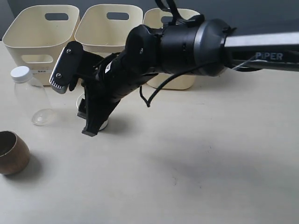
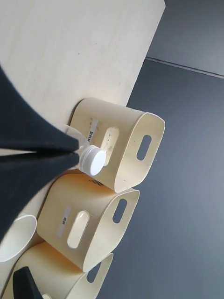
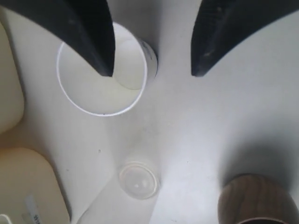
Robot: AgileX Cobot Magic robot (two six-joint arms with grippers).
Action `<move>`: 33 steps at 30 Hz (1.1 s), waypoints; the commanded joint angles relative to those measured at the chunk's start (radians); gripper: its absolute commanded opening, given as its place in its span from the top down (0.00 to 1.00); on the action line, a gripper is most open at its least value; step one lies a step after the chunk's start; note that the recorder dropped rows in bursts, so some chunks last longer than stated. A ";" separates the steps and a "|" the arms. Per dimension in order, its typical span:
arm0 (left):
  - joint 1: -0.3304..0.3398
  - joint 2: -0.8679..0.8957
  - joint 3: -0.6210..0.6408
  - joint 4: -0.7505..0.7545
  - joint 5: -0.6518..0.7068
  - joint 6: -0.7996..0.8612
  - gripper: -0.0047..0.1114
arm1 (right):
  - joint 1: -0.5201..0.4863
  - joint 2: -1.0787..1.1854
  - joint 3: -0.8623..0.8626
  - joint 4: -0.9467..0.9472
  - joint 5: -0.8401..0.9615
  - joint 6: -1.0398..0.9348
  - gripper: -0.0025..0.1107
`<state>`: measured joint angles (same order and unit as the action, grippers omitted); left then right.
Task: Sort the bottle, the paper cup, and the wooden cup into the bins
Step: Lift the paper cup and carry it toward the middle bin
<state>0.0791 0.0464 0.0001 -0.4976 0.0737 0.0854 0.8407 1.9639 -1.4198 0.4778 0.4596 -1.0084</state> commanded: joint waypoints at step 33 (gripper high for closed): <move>-0.007 -0.004 0.000 0.007 0.003 0.005 0.96 | -0.002 0.237 -0.232 -0.283 0.163 0.312 0.98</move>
<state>0.0791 0.0464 0.0001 -0.4976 0.0759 0.0873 0.8407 2.1981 -1.6466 0.2087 0.6221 -0.7062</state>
